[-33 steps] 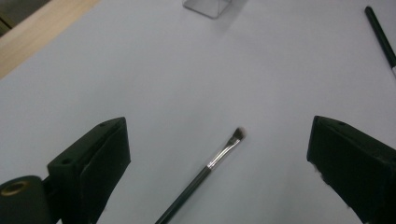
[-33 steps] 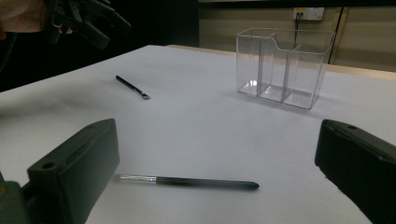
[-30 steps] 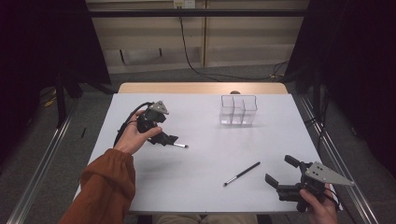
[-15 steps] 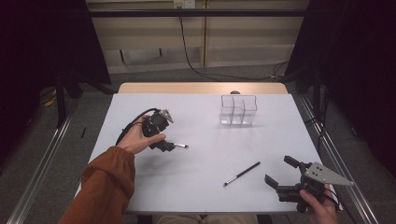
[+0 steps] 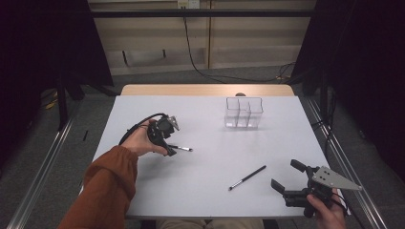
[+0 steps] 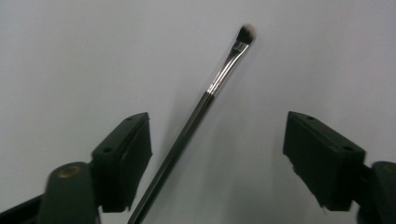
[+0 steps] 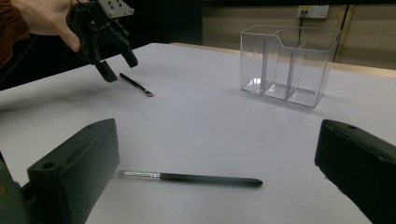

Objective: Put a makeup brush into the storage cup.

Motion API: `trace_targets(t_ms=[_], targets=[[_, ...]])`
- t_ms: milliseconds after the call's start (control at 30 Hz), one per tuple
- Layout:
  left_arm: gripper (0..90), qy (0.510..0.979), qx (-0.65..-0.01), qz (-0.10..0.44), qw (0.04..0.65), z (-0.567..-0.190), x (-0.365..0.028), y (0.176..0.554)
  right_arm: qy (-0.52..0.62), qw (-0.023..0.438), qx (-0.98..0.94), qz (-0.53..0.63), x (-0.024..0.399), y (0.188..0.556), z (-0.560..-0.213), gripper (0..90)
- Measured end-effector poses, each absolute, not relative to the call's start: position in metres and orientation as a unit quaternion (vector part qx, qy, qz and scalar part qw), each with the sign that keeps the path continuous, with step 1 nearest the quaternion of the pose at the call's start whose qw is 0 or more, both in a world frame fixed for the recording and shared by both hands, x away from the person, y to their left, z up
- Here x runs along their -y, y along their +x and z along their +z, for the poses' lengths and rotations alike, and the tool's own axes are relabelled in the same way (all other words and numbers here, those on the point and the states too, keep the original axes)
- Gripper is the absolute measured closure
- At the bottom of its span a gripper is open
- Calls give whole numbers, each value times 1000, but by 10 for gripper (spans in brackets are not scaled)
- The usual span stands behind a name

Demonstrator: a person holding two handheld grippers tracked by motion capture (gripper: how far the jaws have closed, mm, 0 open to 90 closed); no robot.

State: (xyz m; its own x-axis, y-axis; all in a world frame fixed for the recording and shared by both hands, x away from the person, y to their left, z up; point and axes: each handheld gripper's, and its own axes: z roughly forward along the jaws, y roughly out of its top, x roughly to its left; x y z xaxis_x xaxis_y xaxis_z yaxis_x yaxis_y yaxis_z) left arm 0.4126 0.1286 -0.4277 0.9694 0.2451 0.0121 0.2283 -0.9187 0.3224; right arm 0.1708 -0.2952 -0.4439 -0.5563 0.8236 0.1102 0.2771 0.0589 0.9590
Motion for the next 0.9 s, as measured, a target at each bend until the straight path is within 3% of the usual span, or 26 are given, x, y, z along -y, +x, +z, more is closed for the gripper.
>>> trace_targets(t_ms=[500,900], targets=[[483,985,-120,31,119,-443,-131,422,403,244,-685,555,295,171,-444,0],[591,990,-103,12,97,-446,-126,427,401,245,-692,548,294,170,-445,0]])
